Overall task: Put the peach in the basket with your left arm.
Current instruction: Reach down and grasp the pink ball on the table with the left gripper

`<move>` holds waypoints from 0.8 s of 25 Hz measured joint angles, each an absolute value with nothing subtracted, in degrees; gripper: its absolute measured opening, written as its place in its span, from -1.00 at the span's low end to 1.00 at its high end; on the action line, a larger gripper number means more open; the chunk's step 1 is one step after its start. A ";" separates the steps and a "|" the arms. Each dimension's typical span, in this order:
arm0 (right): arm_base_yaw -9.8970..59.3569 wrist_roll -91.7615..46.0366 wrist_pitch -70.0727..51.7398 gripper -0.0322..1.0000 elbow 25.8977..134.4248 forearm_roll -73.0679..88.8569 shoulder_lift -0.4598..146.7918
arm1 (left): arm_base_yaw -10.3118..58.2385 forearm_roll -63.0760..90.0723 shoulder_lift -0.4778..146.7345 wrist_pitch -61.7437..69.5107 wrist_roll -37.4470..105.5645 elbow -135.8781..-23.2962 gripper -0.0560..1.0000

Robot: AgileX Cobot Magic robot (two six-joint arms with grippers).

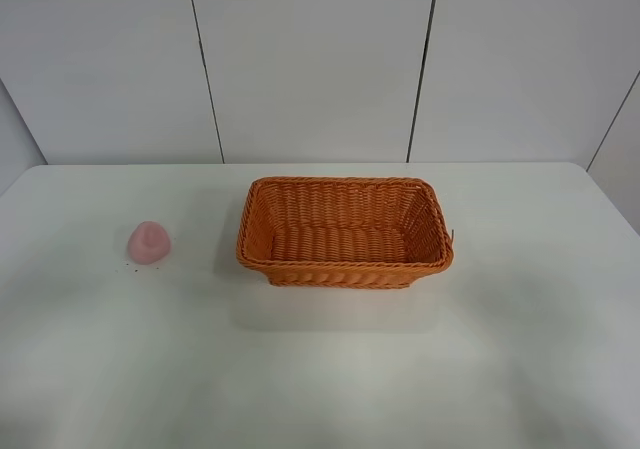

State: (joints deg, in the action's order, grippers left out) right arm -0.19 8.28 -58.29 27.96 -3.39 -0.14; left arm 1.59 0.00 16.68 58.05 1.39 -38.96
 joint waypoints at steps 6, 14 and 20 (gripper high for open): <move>-0.19 8.28 -58.29 0.41 27.96 -3.39 -0.14 | 1.59 0.00 41.35 56.58 1.39 -49.67 0.59; -0.19 8.28 -58.29 0.41 27.96 -3.39 -0.14 | 1.59 0.00 76.95 55.14 1.39 -67.27 0.59; -0.19 8.28 -58.29 0.41 27.96 -3.39 -0.14 | 1.59 3.96 98.21 55.16 1.39 -83.36 0.59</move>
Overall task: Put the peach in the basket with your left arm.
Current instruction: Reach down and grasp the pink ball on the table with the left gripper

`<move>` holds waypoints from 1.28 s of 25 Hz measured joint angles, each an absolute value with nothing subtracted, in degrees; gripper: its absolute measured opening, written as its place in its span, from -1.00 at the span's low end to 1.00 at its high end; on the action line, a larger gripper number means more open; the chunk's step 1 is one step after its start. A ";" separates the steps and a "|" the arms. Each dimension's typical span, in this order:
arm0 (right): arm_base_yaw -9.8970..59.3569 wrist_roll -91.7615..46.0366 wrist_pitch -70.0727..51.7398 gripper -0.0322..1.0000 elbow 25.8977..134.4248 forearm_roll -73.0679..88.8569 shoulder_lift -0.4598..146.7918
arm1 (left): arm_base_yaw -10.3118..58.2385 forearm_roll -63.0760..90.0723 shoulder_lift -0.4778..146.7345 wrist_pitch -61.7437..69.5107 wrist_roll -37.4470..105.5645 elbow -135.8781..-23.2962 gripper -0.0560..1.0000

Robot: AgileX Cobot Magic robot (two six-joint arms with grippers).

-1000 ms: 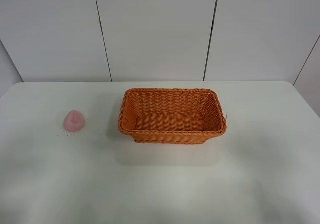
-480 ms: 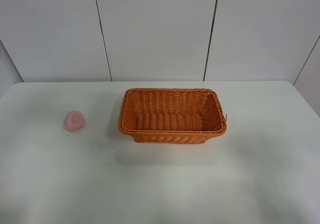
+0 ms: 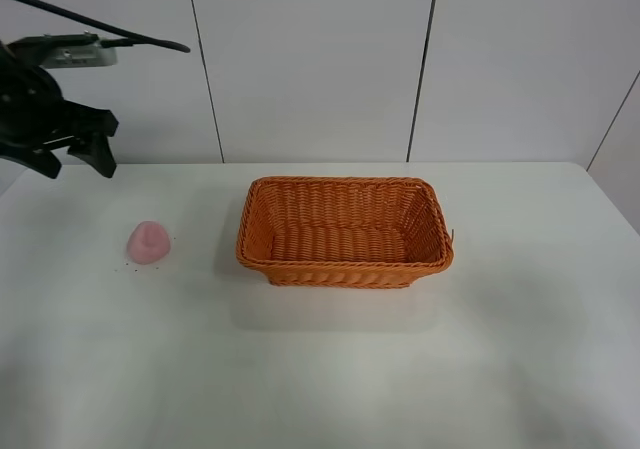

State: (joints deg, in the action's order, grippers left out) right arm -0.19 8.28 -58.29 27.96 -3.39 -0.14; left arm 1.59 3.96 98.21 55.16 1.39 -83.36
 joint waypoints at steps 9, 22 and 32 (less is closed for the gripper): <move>-0.19 8.28 -58.29 0.41 27.96 -3.39 -0.14 | 1.59 7.38 118.02 54.98 2.85 -94.08 0.59; -0.19 8.28 -58.29 0.41 27.96 -3.39 -0.14 | 1.59 4.56 129.57 51.50 4.00 -94.21 0.55; -0.19 8.28 -58.29 0.41 27.96 -3.39 -0.14 | 1.59 3.34 131.58 51.86 4.00 -94.28 -0.26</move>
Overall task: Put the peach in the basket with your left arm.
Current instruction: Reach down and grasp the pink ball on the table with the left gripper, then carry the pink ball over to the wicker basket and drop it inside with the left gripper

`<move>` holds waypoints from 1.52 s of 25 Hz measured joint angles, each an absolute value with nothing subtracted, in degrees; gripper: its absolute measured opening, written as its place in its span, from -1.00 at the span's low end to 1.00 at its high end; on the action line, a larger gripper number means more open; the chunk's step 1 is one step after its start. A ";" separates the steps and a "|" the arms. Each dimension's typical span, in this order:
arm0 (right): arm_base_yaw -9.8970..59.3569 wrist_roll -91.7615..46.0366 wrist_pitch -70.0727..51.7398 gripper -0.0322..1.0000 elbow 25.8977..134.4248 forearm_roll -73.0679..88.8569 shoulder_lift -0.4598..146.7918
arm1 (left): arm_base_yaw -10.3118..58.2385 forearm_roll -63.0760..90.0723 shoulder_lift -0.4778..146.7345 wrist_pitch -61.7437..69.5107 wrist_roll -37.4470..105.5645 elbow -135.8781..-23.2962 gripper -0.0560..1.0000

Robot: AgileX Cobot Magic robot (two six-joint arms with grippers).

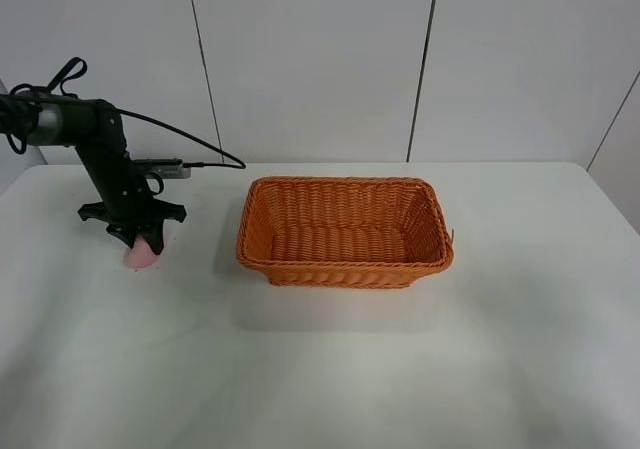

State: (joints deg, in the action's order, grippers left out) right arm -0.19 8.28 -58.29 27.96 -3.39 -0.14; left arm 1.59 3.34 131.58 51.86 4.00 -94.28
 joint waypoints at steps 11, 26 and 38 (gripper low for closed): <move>-0.19 8.28 -58.29 0.41 27.96 -3.39 -0.14 | 1.59 1.07 126.08 61.30 2.69 -102.09 -0.67; -0.19 8.28 -58.29 0.41 27.96 -3.39 -0.14 | 10.71 3.35 117.94 67.01 1.19 -110.54 -0.67; -0.19 8.28 -58.29 0.41 27.96 -3.39 -0.14 | 30.61 4.01 129.97 67.06 0.91 -125.85 -0.67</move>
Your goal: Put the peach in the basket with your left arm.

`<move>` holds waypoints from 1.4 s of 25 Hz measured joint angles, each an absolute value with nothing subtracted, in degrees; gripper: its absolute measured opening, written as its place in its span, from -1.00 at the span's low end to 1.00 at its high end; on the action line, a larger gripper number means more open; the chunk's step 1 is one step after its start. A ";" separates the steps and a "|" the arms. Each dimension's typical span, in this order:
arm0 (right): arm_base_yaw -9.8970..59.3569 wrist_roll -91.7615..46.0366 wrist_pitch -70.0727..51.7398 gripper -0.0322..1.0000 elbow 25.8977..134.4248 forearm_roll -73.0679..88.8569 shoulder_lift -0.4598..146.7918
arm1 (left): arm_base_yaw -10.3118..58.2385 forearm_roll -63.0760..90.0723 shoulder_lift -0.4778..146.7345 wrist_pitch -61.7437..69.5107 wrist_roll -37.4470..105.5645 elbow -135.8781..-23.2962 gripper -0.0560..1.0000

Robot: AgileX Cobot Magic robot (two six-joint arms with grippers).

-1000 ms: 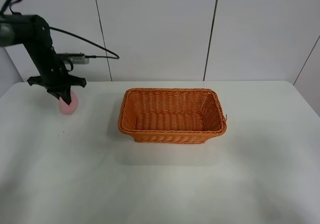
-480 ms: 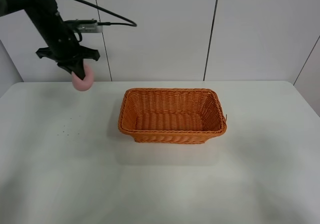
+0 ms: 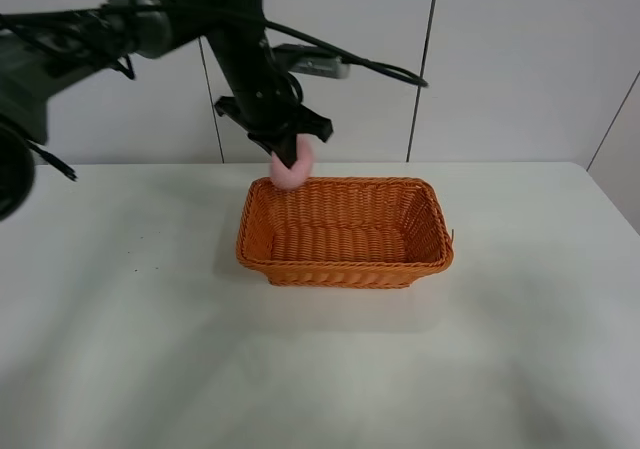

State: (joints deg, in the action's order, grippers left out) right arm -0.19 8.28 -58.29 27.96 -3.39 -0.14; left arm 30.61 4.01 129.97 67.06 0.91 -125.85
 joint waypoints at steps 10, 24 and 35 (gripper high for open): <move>-0.19 8.28 -58.29 0.41 27.96 -3.39 -0.14 | 36.41 6.04 141.07 66.74 1.00 -127.50 -0.68; -0.19 8.28 -58.29 0.41 27.96 -3.39 -0.14 | 36.38 7.78 141.24 66.96 1.00 -128.30 0.60; -0.19 8.28 -58.29 0.41 27.96 -3.39 -0.14 | 30.08 5.88 129.04 67.07 1.30 -129.15 0.61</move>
